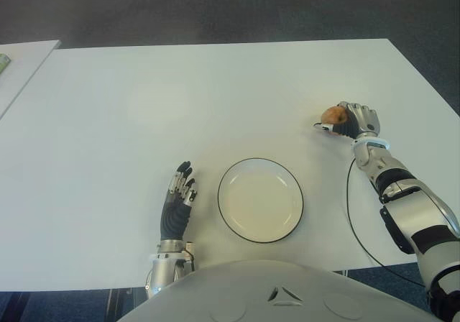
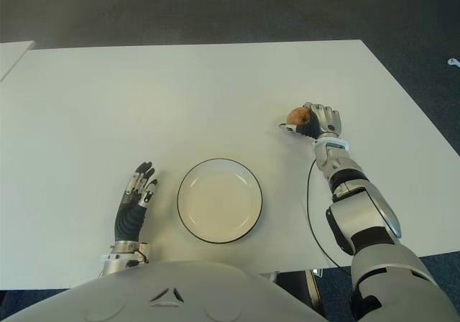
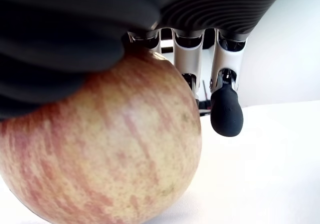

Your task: Put the apples into the plate.

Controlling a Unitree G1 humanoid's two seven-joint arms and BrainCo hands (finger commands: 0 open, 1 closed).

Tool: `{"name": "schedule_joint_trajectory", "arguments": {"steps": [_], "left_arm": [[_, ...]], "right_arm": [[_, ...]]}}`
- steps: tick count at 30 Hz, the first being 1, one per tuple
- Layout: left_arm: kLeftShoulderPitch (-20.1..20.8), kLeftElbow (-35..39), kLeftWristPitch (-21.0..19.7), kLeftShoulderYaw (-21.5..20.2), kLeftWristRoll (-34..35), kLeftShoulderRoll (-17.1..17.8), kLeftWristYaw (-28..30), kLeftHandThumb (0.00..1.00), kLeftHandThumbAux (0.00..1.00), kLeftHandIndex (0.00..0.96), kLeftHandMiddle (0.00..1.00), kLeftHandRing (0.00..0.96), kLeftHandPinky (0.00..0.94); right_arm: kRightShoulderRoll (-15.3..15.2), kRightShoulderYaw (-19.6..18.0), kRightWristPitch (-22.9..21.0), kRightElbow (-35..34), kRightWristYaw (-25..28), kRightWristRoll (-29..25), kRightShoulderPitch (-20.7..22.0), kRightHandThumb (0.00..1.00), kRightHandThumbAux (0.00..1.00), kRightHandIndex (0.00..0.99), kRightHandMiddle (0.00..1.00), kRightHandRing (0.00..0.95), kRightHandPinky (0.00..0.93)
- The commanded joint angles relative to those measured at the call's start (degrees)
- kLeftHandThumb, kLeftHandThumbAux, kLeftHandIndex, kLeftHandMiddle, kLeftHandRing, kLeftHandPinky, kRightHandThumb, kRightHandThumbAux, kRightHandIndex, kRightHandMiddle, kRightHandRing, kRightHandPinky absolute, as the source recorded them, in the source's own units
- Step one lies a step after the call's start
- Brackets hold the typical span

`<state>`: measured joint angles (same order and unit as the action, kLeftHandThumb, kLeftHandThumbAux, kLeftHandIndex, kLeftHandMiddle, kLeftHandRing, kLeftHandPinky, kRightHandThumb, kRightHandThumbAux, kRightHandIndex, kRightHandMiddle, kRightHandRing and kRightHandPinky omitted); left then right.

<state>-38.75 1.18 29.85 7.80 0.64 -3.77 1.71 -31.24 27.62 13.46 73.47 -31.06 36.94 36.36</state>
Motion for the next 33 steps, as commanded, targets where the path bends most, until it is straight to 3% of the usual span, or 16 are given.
{"name": "schedule_joint_trajectory", "arguments": {"steps": [1, 13, 28, 33], "left_arm": [[-0.6, 0.0, -1.9, -0.1, 0.9, -0.2, -0.1, 0.012, 0.522, 0.0, 0.0, 0.0, 0.006], [-0.6, 0.7, -1.3, 0.4, 0.7, -0.4, -0.1, 0.001, 0.53, 0.0, 0.0, 0.0, 0.005], [0.5, -0.8, 1.3, 0.1, -1.3, 0.3, 0.0, 0.0, 0.502, 0.0, 0.0, 0.0, 0.0], [0.7, -1.9, 1.5, -0.4, -1.4, 0.4, -0.3, 0.0, 0.502, 0.0, 0.0, 0.0, 0.0]], "right_arm": [[-0.2, 0.6, -4.1, 3.9, 5.5, 0.8, -3.7, 0.7, 0.722, 0.438, 0.734, 0.71, 0.656], [-2.1, -5.1, -0.1, -0.1, 7.0, -4.1, 1.8, 0.704, 0.721, 0.438, 0.731, 0.703, 0.657], [-3.2, -7.7, 5.1, -8.3, 2.4, -4.3, 0.9, 0.704, 0.721, 0.438, 0.691, 0.655, 0.612], [-2.3, -8.5, 6.9, -12.4, 1.2, -4.5, -0.3, 0.704, 0.72, 0.44, 0.711, 0.679, 0.664]]}}
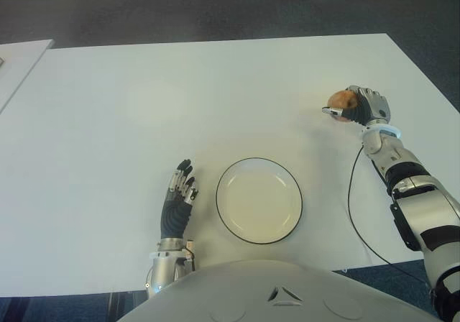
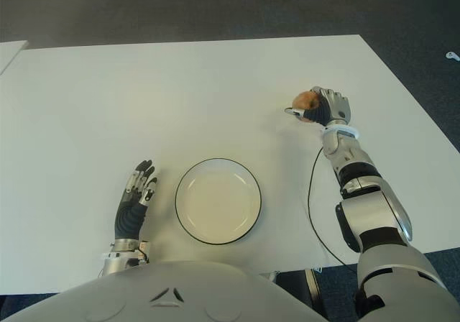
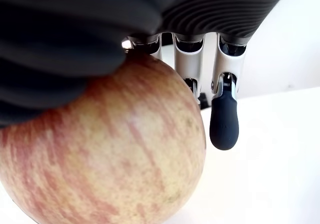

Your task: Put the apples into the plate.

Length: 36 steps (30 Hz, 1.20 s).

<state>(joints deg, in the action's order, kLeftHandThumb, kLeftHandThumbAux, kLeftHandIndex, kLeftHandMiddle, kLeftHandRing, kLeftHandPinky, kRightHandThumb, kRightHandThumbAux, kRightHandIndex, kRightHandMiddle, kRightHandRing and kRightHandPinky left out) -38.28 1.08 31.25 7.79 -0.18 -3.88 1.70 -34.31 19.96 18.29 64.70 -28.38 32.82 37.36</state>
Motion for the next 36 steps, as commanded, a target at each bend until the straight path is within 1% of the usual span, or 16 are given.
{"name": "schedule_joint_trajectory", "arguments": {"steps": [1, 2, 3, 5, 8, 11, 15, 16, 19, 22, 27, 29, 33, 36], "left_arm": [[0.3, -1.9, 0.1, -0.5, -0.6, 0.6, -0.3, 0.0, 0.502, 0.0, 0.0, 0.0, 0.0], [0.4, -2.1, 0.1, -0.5, -0.5, 0.7, -0.2, 0.0, 0.502, 0.0, 0.0, 0.0, 0.0], [0.5, -2.2, 0.2, -0.5, -0.4, 0.7, -0.1, 0.0, 0.502, 0.0, 0.0, 0.0, 0.0], [0.7, -2.5, 0.4, -0.5, -0.1, 0.8, 0.2, 0.0, 0.502, 0.0, 0.0, 0.0, 0.0], [0.9, -2.7, 0.7, -0.4, 0.1, 0.9, 0.2, 0.0, 0.503, 0.0, 0.0, 0.0, 0.0], [1.0, -2.9, 1.1, -0.5, -0.3, 0.8, -0.2, 0.0, 0.507, 0.0, 0.0, 0.0, 0.0], [1.1, -3.0, 1.3, -0.7, -0.9, 0.9, -0.6, 0.001, 0.511, 0.0, 0.0, 0.0, 0.0], [1.0, -2.7, 0.6, -0.6, -0.7, 0.9, -0.5, 0.002, 0.512, 0.0, 0.0, 0.0, 0.0], [0.7, -2.3, -0.4, -0.6, -0.3, 0.8, -0.3, 0.009, 0.513, 0.0, 0.0, 0.0, 0.0], [0.6, -2.3, 0.3, -0.5, -0.1, 0.6, -0.3, 0.016, 0.509, 0.0, 0.0, 0.0, 0.0], [0.5, -2.1, 0.4, -0.5, -0.7, 0.8, -0.5, 0.018, 0.507, 0.0, 0.0, 0.0, 0.0], [0.4, -1.9, 0.0, -0.5, -1.1, 0.9, -0.6, 0.016, 0.509, 0.0, 0.0, 0.0, 0.0], [0.2, -1.9, -0.4, -0.5, -1.5, 0.4, -1.2, 0.014, 0.51, 0.0, 0.0, 0.0, 0.0], [0.1, -2.0, -0.1, -0.4, -1.6, -0.1, -1.6, 0.013, 0.513, 0.0, 0.0, 0.0, 0.0]], "right_arm": [[0.9, -1.0, 2.3, -4.7, -1.7, -0.4, -1.6, 0.704, 0.719, 0.441, 0.725, 0.693, 0.687], [1.0, -1.2, 2.5, -7.1, -1.9, -0.3, -2.6, 0.705, 0.719, 0.441, 0.73, 0.698, 0.695], [1.1, -1.4, 2.6, -8.9, -2.0, -0.3, -3.3, 0.705, 0.719, 0.441, 0.748, 0.715, 0.723], [1.1, -1.9, 2.1, -15.0, -1.3, -0.3, -6.1, 0.706, 0.718, 0.441, 0.772, 0.74, 0.755], [0.9, -2.7, 1.1, -21.8, 0.9, -0.7, -9.1, 0.707, 0.718, 0.441, 0.799, 0.767, 0.784], [0.7, -3.6, 0.8, -26.5, 4.1, -1.6, -11.1, 0.707, 0.717, 0.441, 0.821, 0.791, 0.803], [0.8, -4.8, 0.9, -30.4, 7.3, -2.4, -12.9, 0.708, 0.717, 0.441, 0.846, 0.819, 0.829], [0.8, -4.9, 1.3, -32.5, 8.4, -2.6, -13.9, 0.708, 0.717, 0.441, 0.851, 0.824, 0.834], [1.1, -5.2, 1.4, -37.6, 10.9, -2.8, -16.2, 0.708, 0.716, 0.44, 0.868, 0.842, 0.84], [1.4, -5.4, 0.4, -44.5, 14.5, -2.8, -18.8, 0.708, 0.716, 0.44, 0.873, 0.849, 0.834], [1.4, -6.0, -0.2, -50.3, 19.2, -2.7, -21.2, 0.707, 0.716, 0.44, 0.864, 0.846, 0.816], [1.2, -5.8, -0.4, -52.9, 21.0, -2.1, -22.3, 0.706, 0.716, 0.44, 0.858, 0.841, 0.811], [1.6, -4.4, -0.8, -60.9, 25.0, -0.7, -26.6, 0.705, 0.717, 0.44, 0.854, 0.839, 0.816], [2.2, -3.9, -1.0, -63.7, 26.8, -0.2, -28.3, 0.705, 0.717, 0.44, 0.855, 0.84, 0.819]]}}
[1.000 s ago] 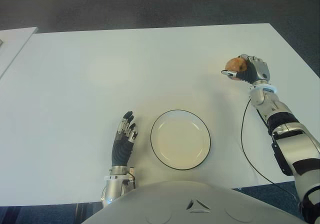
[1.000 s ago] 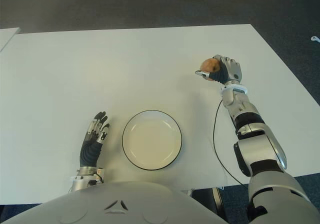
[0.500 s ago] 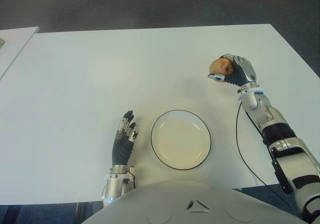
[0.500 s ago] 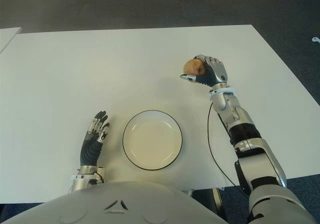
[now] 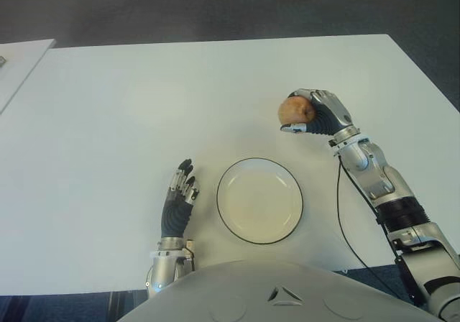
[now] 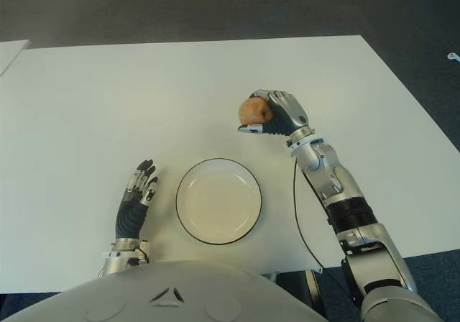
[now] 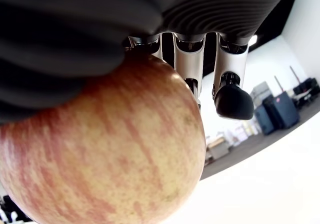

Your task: Put the apples into the plate.

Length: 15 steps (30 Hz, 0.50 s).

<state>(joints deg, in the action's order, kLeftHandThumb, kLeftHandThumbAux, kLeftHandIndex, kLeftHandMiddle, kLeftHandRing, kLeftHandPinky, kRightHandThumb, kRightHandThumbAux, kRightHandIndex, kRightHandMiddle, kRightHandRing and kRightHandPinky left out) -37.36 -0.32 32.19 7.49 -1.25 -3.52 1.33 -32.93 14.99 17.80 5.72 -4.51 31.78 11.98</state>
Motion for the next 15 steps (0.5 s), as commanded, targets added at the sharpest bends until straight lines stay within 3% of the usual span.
{"name": "schedule_joint_trajectory", "arguments": {"steps": [1, 9, 15], "left_arm": [[-0.9, -0.6, -0.9, 0.0, -0.5, -0.7, -1.4, 0.013, 0.514, 0.0, 0.0, 0.0, 0.0], [-0.9, -0.7, -0.9, 0.1, -1.0, -1.3, -2.4, 0.014, 0.513, 0.0, 0.0, 0.0, 0.0], [-0.7, -0.7, -1.0, 0.3, -2.1, -0.9, -2.7, 0.007, 0.506, 0.0, 0.0, 0.0, 0.0]], "right_arm": [[1.0, 1.3, -0.3, -5.6, 3.5, 1.1, -3.3, 0.704, 0.717, 0.44, 0.855, 0.839, 0.815], [2.1, 4.2, 2.3, -11.9, 8.0, 1.8, -7.0, 0.703, 0.719, 0.44, 0.841, 0.828, 0.789], [1.1, 5.8, 5.6, -16.6, 10.7, 2.4, -11.1, 0.702, 0.72, 0.439, 0.84, 0.832, 0.789]]}}
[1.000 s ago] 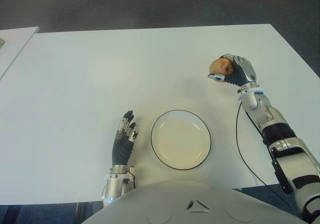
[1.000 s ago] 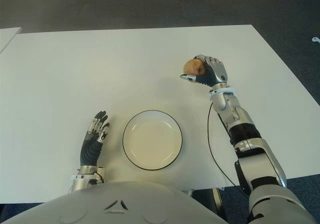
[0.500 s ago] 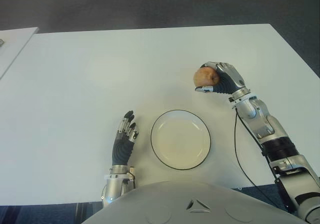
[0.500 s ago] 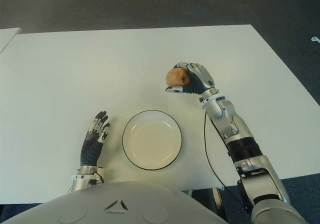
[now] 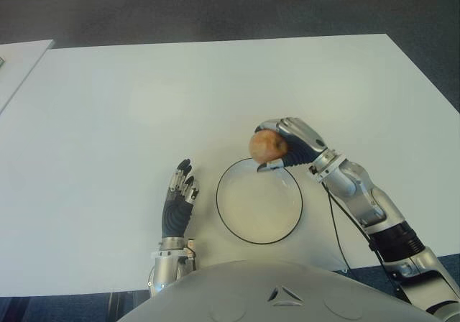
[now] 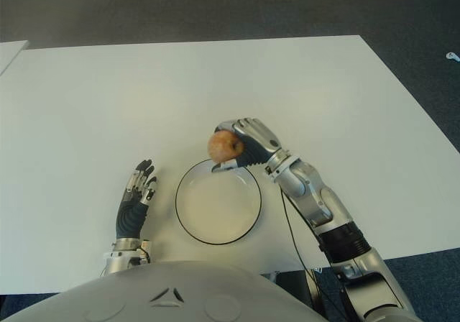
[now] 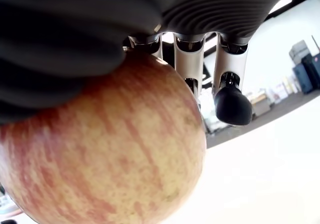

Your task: Put the apples into the plate.

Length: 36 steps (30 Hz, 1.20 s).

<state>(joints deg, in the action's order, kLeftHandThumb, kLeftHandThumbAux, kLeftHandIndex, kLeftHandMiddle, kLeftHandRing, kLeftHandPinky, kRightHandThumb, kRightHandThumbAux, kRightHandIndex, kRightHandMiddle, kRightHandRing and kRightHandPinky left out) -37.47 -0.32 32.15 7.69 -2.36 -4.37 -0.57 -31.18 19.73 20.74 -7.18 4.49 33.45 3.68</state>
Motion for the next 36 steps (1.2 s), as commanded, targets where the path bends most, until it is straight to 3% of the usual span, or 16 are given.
{"name": "schedule_joint_trajectory", "arguments": {"steps": [1, 8, 14, 24, 36], "left_arm": [[-0.5, -0.7, -0.8, 0.1, -1.0, 0.0, -0.8, 0.005, 0.504, 0.0, 0.0, 0.0, 0.0], [-0.2, -0.6, -1.8, -0.1, -1.5, 0.2, -0.7, 0.003, 0.498, 0.0, 0.0, 0.0, 0.0], [0.0, -1.1, -0.7, 1.2, 0.8, 0.1, 1.1, 0.0, 0.479, 0.0, 0.0, 0.0, 0.0], [0.1, -0.5, -2.5, 1.6, 1.5, 0.3, 1.0, 0.0, 0.475, 0.0, 0.0, 0.0, 0.0], [0.6, -1.2, -1.6, 1.4, 1.6, 0.3, 0.8, 0.012, 0.472, 0.0, 0.0, 0.0, 0.0]], "right_arm": [[-0.7, 1.0, 2.9, -4.6, 2.0, 1.0, -3.7, 0.702, 0.721, 0.439, 0.834, 0.827, 0.769], [-0.8, 1.4, 4.8, -8.5, 3.7, 3.1, -7.4, 0.701, 0.721, 0.44, 0.8, 0.793, 0.703], [-2.7, 2.7, 9.5, -10.8, 4.5, 6.3, -9.5, 0.701, 0.721, 0.44, 0.814, 0.804, 0.766], [-3.7, 3.8, 14.1, -8.9, 4.4, 10.8, -10.0, 0.702, 0.72, 0.439, 0.857, 0.844, 0.843], [-5.7, 4.2, 15.7, -8.4, 6.7, 13.3, -9.3, 0.703, 0.721, 0.439, 0.87, 0.859, 0.839]]}}
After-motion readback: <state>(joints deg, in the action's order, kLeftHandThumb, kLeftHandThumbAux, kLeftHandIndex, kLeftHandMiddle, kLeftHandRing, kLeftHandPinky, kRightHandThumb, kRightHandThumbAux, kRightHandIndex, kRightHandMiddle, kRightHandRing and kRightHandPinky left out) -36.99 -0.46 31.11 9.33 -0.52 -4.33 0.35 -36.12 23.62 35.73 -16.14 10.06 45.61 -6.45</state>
